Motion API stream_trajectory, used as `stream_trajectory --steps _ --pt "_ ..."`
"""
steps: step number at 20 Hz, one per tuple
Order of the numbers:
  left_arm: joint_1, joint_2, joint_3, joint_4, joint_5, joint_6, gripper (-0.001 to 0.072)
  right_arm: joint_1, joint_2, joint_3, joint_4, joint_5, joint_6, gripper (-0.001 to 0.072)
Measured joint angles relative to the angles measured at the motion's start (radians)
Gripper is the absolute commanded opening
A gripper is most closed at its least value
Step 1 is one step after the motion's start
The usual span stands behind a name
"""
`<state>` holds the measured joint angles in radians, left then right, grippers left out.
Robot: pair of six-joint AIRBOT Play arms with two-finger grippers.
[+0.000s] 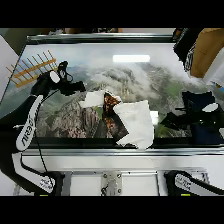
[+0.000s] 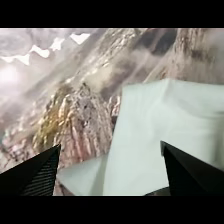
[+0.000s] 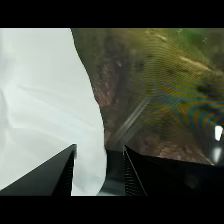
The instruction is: Fold the clothes and pants, and hang the long-sleeved shirts on hangers.
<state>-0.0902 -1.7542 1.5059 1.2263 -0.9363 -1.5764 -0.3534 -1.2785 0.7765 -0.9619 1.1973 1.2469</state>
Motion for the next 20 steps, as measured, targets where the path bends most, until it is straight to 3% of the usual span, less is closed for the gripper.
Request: stream_trajectory --steps 8,14,16,20 --pt "-0.009 -0.223 0.251 -0.062 -0.148 0.046 0.0684 0.187 -0.074 -0.031 -0.056 -0.08 0.001 0.0325" --pt "-0.01 -0.268 0.301 -0.068 -0.164 0.05 0.0684 0.283 -0.121 -0.031 -0.048 -0.092 0.02 0.0314" --pt "-0.01 -0.271 0.304 -0.068 -0.155 0.051 0.0684 0.295 -0.126 -0.032 -0.045 -0.113 0.022 0.0081" --pt "-0.016 -0.274 0.308 -0.068 -0.127 0.052 0.0684 0.304 -0.13 -0.033 -0.034 -0.128 0.023 0.0081"
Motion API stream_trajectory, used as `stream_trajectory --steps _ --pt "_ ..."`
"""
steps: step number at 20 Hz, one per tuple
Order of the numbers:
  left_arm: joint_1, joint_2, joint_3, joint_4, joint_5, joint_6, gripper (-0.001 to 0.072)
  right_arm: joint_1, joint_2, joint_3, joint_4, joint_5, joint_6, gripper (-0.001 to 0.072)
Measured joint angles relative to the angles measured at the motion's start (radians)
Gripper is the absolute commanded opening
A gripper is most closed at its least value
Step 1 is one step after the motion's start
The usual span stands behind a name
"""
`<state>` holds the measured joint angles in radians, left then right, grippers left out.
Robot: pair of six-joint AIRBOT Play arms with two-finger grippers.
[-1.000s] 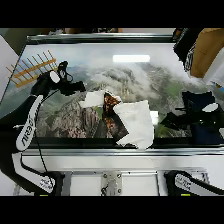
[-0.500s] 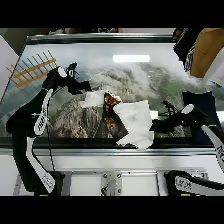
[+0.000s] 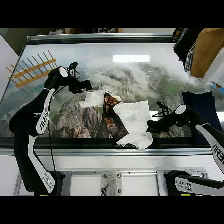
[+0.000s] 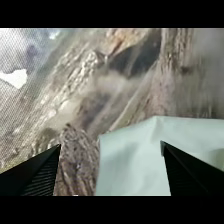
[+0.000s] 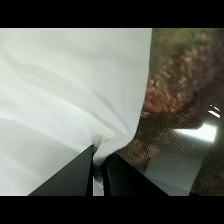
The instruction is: Fold the clothes and pants, and hang the long-sleeved shirts on hangers.
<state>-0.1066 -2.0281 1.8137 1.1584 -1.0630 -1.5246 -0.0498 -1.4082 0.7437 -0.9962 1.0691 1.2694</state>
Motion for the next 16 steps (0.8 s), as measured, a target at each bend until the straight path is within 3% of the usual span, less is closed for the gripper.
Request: stream_trajectory --steps 5,6,8,9,13,16 --pt "-0.018 -0.019 0.0 -0.001 -0.013 0.0 0.0683 0.002 0.0 0.0 0.005 -0.003 0.004 0.0081" --pt "-0.023 -0.022 0.001 -0.004 -0.017 0.0 0.0639 0.002 0.0 0.0 0.005 -0.003 0.004 0.0081" --pt "-0.034 -0.029 0.002 -0.005 -0.024 0.0 0.0132 0.002 0.0 0.0 0.008 -0.003 0.004 0.0074" --pt "-0.038 -0.032 0.001 -0.005 -0.033 0.0 0.0007 0.002 0.0 0.002 0.008 -0.004 0.004 0.0012" --pt "-0.031 0.0 0.002 -0.009 -0.029 -0.036 0.0006 -0.014 0.025 0.062 -0.003 0.012 0.004 0.0012" --pt "0.011 0.132 0.003 -0.008 0.007 -0.051 0.0006 -0.066 0.093 0.23 -0.031 0.071 0.003 0.0011"
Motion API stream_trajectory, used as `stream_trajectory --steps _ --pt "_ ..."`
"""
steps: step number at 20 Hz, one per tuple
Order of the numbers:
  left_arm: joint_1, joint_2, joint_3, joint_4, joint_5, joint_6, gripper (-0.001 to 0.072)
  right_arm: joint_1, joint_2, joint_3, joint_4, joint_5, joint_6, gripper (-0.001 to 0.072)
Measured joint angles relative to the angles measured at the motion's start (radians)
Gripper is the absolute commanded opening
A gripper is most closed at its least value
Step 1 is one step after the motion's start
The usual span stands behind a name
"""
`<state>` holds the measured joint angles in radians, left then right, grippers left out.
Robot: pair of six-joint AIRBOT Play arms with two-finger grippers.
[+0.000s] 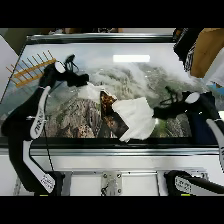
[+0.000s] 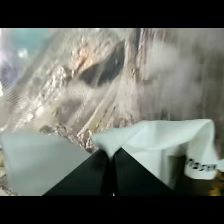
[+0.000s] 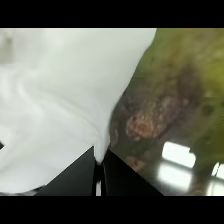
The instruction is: Fold the clothes and pants, and hang the long-sleeved shirts on hangers.
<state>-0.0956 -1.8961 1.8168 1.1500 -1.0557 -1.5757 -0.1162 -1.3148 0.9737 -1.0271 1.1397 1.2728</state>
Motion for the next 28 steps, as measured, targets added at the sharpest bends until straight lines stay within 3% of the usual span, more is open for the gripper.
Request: stream_trajectory --steps 5,11,15,20,24,28 --pt "0.086 0.366 0.0 0.001 0.026 0.0 0.0007 -0.114 0.153 0.492 -0.108 0.082 0.0 0.0011" --pt "0.126 0.794 0.0 0.005 -0.04 0.007 0.0007 -0.201 0.28 0.952 -0.154 0.033 0.045 0.0011" --pt "0.131 0.994 -0.067 0.008 -0.115 0.01 0.0007 -0.212 0.342 1.032 -0.16 -0.001 0.089 0.0011" --pt "0.132 1.192 -0.369 0.01 -0.146 -0.05 0.0007 -0.213 0.34 1.053 -0.166 0.059 0.152 0.001" --pt "0.132 1.274 -0.695 0.01 -0.152 -0.132 0.0007 -0.148 0.234 1.019 -0.169 0.133 0.191 0.0011" --pt "0.131 1.203 -0.935 0.004 -0.12 -0.15 0.0007 -0.009 0.003 0.995 -0.208 0.113 0.202 0.0012"
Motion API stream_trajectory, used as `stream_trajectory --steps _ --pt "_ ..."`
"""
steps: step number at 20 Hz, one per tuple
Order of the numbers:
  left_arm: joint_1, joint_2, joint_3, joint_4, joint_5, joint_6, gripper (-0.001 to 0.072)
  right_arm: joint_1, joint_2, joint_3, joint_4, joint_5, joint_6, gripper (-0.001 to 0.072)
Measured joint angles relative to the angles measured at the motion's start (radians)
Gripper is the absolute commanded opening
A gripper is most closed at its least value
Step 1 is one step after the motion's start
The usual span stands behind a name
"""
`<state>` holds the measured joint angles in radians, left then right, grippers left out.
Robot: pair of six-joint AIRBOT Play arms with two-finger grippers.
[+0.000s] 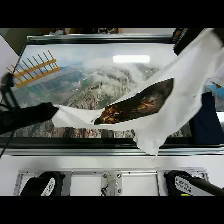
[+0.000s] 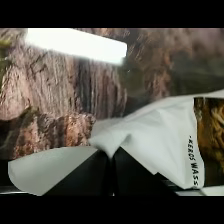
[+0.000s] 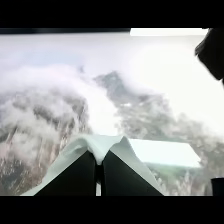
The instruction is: Fold the clothes and pants, and hang the long-sleeved shirts on hangers.
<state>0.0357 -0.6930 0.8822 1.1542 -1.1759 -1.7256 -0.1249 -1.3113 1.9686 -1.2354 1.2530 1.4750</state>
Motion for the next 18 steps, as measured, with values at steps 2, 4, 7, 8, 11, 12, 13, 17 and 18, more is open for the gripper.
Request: stream_trajectory --steps 2,4,7,8,11,12,13,17,18 --pt "0.0 -0.098 -0.046 -0.001 0.088 0.037 0.0007 0.053 -0.116 -0.003 -0.022 -0.077 0.006 0.0013" --pt "0.0 -0.239 -0.026 -0.002 0.225 0.073 0.0007 0.09 -0.22 -0.005 -0.032 -0.176 0.023 0.0073" --pt "0.007 -0.489 0.124 -0.004 0.386 0.102 0.072 0.114 -0.323 -0.006 -0.028 -0.322 0.053 0.0696" --pt "0.016 -0.583 0.21 -0.004 0.404 0.105 0.072 0.116 -0.341 -0.006 -0.021 -0.359 0.056 0.0695" --pt "0.065 -0.799 0.483 -0.005 0.335 0.111 0.072 0.101 -0.349 -0.006 -0.006 -0.43 0.067 0.0693" --pt "0.09 -0.849 0.566 -0.005 0.292 0.112 0.072 0.089 -0.336 -0.006 -0.003 -0.436 0.067 0.0693" --pt "0.115 -0.881 0.626 -0.004 0.251 0.112 0.072 0.072 -0.318 -0.006 -0.002 -0.433 0.067 0.0692" --pt "0.221 -0.901 0.668 0.016 0.127 0.115 0.072 0.014 -0.227 -0.027 -0.019 -0.296 0.022 0.0692" --pt "0.245 -0.887 0.631 0.022 0.107 0.115 0.072 -0.001 -0.204 -0.05 -0.027 -0.24 0.008 0.0692"
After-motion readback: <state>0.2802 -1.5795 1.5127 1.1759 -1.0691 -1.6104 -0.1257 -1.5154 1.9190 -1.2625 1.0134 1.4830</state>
